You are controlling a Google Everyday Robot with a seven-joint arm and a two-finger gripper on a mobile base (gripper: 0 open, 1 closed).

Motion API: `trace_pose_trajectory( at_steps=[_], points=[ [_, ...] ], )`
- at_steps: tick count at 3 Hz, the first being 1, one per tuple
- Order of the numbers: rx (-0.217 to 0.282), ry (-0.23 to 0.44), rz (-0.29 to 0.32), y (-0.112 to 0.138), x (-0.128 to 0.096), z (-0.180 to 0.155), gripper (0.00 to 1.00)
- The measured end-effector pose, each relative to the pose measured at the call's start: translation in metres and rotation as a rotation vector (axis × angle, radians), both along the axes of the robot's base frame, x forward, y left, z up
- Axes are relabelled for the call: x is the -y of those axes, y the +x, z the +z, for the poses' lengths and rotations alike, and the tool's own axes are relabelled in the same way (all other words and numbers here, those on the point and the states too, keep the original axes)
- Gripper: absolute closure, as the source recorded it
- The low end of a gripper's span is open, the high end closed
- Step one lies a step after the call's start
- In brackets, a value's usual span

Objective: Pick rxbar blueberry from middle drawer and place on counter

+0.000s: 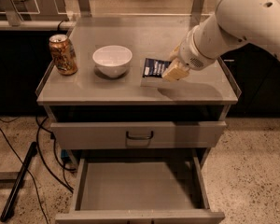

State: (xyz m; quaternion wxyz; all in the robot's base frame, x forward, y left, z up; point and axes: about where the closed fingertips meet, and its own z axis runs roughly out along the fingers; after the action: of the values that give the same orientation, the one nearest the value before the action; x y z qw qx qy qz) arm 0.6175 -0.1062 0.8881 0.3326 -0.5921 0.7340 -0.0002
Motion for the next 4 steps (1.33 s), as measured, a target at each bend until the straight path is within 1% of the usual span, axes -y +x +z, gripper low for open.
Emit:
trace_pose_trajectory(
  at_steps=[1, 2, 4],
  points=[
    [-0.059, 0.039, -0.043, 0.007, 0.009, -0.011, 1.00],
    [-0.097, 0.062, -0.062, 0.009, 0.013, -0.021, 1.00],
    [-0.169, 0.097, -0.074, 0.009, 0.016, -0.047, 1.00]
  ],
)
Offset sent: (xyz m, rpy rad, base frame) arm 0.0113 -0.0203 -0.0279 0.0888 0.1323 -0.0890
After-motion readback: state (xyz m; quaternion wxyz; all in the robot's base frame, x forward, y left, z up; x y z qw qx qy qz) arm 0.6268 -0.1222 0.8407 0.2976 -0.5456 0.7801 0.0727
